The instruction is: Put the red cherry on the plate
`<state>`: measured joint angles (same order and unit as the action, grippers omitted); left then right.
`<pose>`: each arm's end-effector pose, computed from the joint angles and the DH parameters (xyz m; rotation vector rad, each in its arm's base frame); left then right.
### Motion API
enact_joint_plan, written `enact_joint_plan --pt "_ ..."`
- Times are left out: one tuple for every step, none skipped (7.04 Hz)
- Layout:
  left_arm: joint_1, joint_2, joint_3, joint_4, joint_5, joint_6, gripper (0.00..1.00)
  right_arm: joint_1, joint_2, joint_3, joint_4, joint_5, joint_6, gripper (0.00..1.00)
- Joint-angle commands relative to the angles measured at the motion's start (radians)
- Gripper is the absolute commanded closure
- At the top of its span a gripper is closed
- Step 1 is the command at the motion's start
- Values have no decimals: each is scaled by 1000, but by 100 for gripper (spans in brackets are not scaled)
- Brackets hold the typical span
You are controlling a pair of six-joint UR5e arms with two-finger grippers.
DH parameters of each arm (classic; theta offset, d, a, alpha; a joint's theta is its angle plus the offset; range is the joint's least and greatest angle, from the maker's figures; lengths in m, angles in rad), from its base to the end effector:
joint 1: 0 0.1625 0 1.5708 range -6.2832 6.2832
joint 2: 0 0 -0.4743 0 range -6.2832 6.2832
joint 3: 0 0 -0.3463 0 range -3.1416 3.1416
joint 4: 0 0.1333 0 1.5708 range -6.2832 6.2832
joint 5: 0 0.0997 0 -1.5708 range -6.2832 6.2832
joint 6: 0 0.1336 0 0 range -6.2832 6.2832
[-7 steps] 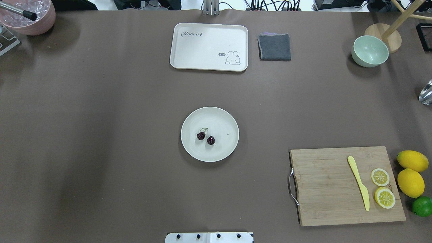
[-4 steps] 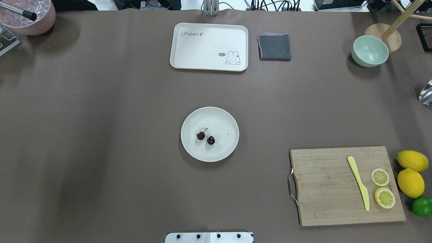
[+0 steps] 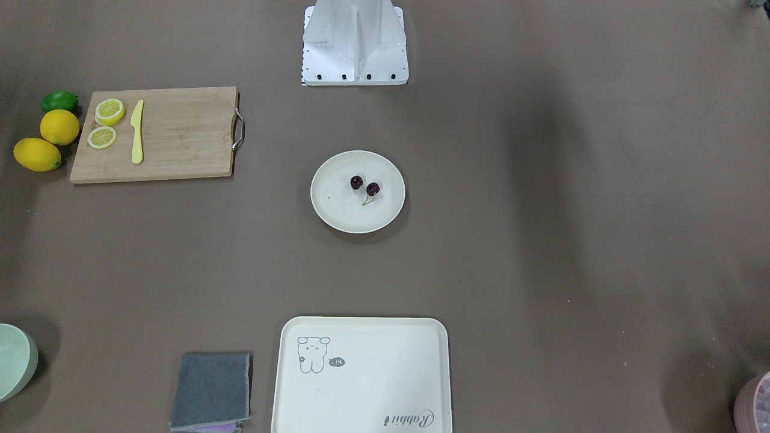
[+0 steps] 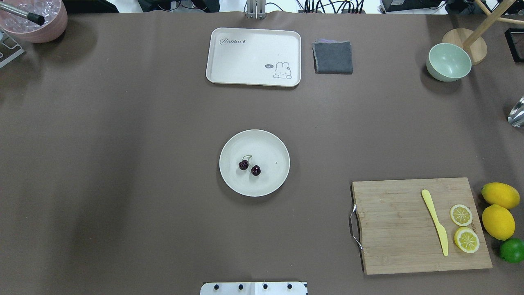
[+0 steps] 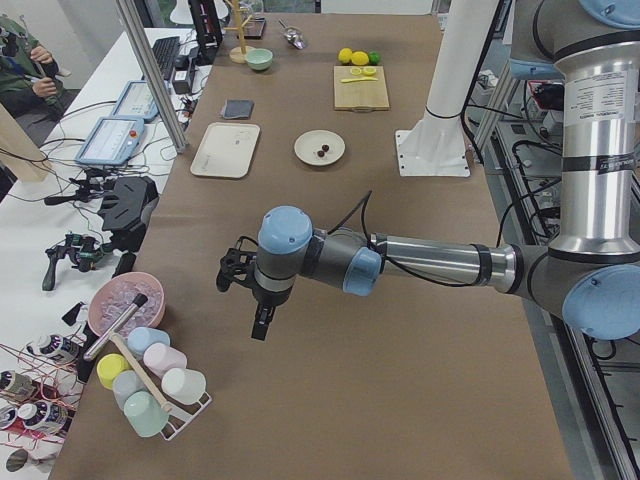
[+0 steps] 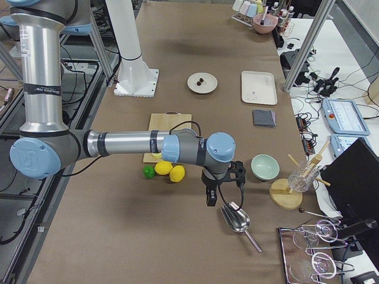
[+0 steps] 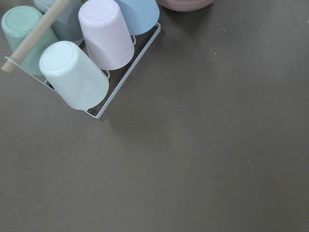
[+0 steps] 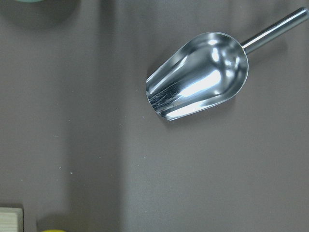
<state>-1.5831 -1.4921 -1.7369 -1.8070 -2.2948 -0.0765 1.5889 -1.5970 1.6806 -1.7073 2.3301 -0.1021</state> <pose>-0.0501 -0.4335 0.6683 0.2859 0.7267 0.0329 0.0491 -0.4263 0.7098 -0.0047 -0.7609 -0.0598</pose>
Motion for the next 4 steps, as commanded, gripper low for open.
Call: enact_joint_plan --pt "0 0 4 0 0 1 2 0 0 2 2 0 1 0" --pt "0 0 5 -2 0 1 2 0 0 4 0 0 1 0" --pt "0 0 5 -2 0 0 2 0 0 -1 0 0 1 0" --pt "0 -2 5 -2 0 1 2 0 -1 2 0 0 1 0"
